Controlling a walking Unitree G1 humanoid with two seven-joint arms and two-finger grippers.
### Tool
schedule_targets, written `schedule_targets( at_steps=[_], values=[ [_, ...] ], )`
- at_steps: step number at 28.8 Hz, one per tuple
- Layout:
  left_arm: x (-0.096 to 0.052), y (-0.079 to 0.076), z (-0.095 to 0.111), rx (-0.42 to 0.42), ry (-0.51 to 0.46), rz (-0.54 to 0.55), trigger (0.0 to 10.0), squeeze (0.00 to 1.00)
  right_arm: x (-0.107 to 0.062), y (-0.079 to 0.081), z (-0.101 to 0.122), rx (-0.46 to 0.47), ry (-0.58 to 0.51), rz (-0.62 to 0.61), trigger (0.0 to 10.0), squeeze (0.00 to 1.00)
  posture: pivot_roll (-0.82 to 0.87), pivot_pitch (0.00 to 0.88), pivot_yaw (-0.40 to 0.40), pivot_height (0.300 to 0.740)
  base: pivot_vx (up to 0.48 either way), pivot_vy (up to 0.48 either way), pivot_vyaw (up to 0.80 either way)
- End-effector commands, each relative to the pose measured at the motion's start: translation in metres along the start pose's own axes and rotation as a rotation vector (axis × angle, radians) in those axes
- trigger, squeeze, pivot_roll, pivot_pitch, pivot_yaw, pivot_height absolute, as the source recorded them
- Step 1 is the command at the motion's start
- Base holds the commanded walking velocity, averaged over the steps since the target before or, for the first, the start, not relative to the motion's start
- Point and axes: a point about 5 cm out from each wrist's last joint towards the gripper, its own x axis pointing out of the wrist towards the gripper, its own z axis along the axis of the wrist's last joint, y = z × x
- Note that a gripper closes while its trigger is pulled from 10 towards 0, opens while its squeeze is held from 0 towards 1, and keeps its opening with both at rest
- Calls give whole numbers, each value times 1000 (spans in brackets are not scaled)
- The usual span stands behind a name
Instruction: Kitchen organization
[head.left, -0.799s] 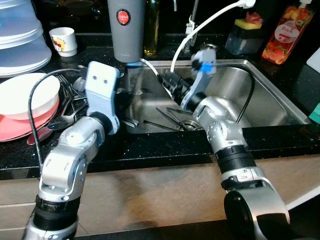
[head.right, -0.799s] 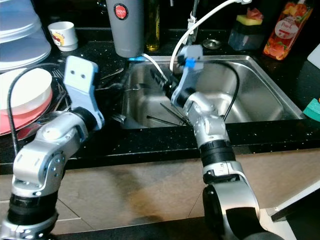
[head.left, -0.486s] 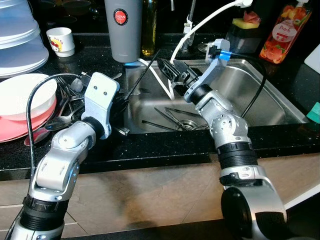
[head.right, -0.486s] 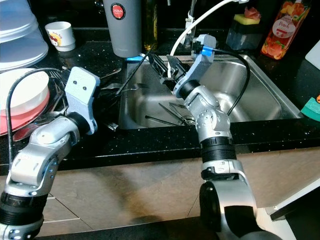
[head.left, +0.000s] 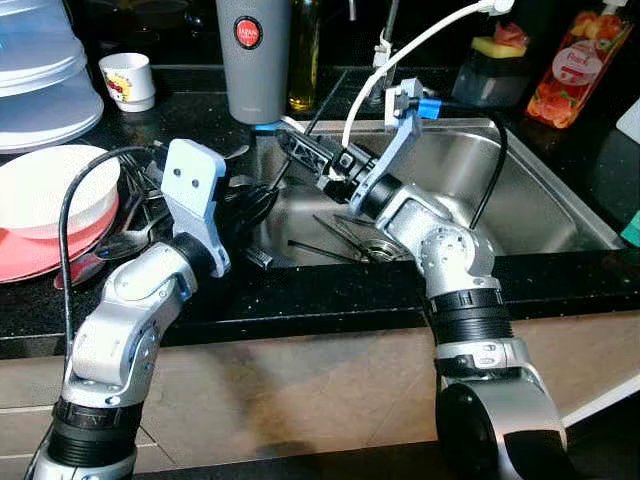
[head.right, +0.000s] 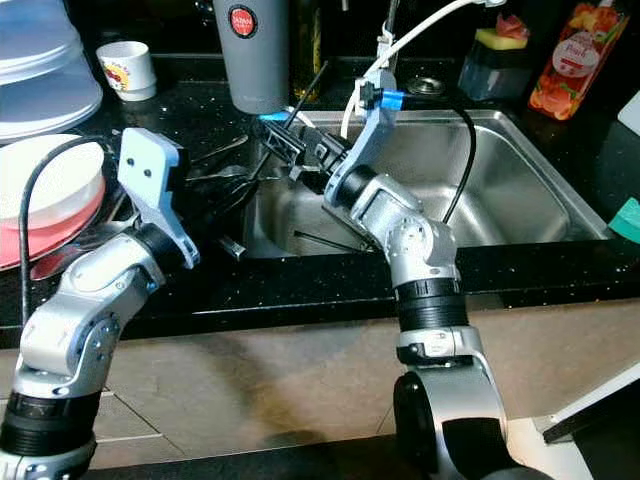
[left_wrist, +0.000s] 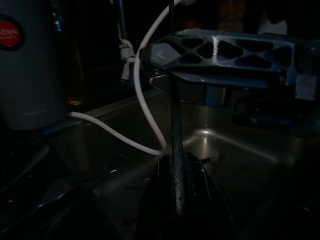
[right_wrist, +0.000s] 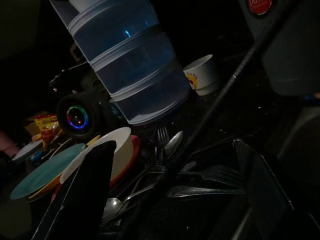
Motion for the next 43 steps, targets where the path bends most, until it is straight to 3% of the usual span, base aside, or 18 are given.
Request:
schedule_targets(
  at_steps=[1, 2, 3, 8, 13, 23, 24, 25, 35, 40, 41, 43],
  values=[
    [-2, -2, -2, -9, -5, -15, 0, 0, -2, 4, 0, 17, 2, 21, 9569, 0, -12, 174, -20, 740, 0, 0, 0],
    [-2, -2, -2, -9, -5, -15, 0, 0, -2, 4, 0, 17, 2, 21, 9569, 0, -12, 174, -20, 740, 0, 0, 0],
    [-2, -2, -2, -10, -5, -13, 0, 0, -2, 3, 1, 26, -2, 21, 0, 0, -12, 174, -20, 740, 0, 0, 0],
    [-2, -1, -4, -15, 6, -11, 0, 0, -3, 4, 2, 34, -5, 25, 0, 0, -11, 174, -19, 740, 0, 0, 0],
    [-2, 10, -5, -7, 3, 70, 0, 0, -3, 6, 2, 31, -6, 33, 0, 0, -11, 174, -19, 740, 0, 0, 0],
    [-2, 7, -6, -18, 8, 55, 0, 0, -5, 6, 3, 30, -8, 37, 0, 0, -11, 174, -19, 740, 0, 0, 0],
    [-2, 8, -7, -18, 10, 66, 0, 0, -5, 6, 3, 25, -10, 32, 3843, 0, -11, 174, -19, 740, 0, 0, 0],
    [-2, 10, -8, -16, 13, 77, 0, 0, -5, 6, 4, 21, -15, 26, 10000, 1000, -11, 170, -19, 740, 0, 0, 0],
    [-4, 19, -13, -6, 31, 137, 0, 0, -4, 13, 11, 79, -50, 86, 10000, 1000, -12, 159, -19, 740, 0, 0, 0],
    [-2, 15, -13, -18, 25, 114, 0, 0, -4, 16, 10, 81, -35, 98, 10000, 1000, -11, 157, -19, 740, 0, 0, 0],
    [-1, 11, -13, -29, 18, 90, 0, 0, -3, 16, 9, 80, -27, 101, 10000, 0, -11, 157, -19, 740, 0, 0, 0],
    [3, -6, -11, -70, -5, -5, 0, 0, -3, 19, 5, 75, -6, 108, 10000, 0, -11, 153, -17, 740, 0, 0, 0]
  ],
)
